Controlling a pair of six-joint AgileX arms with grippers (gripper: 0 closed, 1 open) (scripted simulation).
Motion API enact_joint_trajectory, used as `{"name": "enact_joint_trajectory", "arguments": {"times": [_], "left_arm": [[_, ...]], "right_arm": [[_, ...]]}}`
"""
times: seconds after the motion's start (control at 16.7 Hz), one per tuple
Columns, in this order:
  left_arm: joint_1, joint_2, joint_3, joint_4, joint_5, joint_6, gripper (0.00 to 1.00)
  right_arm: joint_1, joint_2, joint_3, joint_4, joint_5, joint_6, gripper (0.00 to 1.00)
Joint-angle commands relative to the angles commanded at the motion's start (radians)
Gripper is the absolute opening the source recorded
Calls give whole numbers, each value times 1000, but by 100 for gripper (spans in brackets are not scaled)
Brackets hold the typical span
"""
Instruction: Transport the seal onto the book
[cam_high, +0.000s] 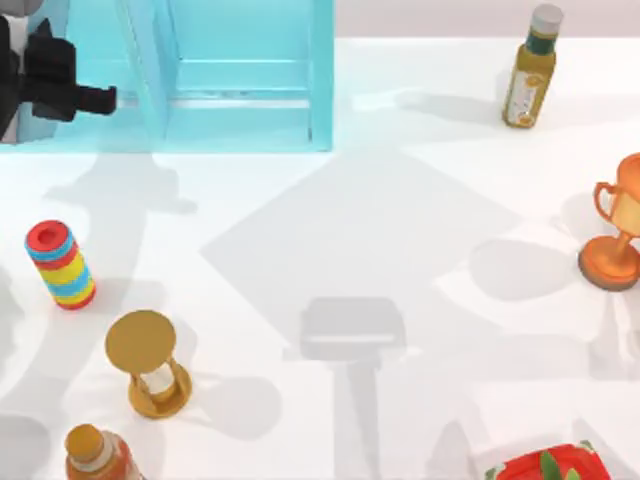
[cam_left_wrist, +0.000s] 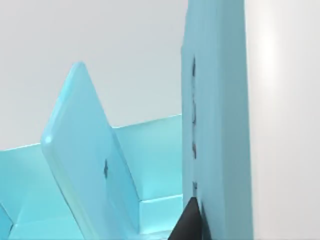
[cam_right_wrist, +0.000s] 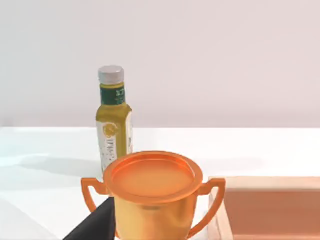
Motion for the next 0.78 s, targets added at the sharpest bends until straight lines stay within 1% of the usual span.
{"name": "enact_joint_trajectory", "arguments": {"times": [0.12,0.3,0.48,0.78], "left_arm": [[-67,46,35,-13,-51,-139,0],[-178,135,102,-38,-153,-404,0],[-295,245,178,-74,-277,-716,0],[-497,464,318,-162,-506,-1285,0]], "right_arm": [[0,0,0,0,0,0,100],[0,0,0,0,0,0,100],[0,0,0,0,0,0,100],[0,0,0,0,0,0,100]]}}
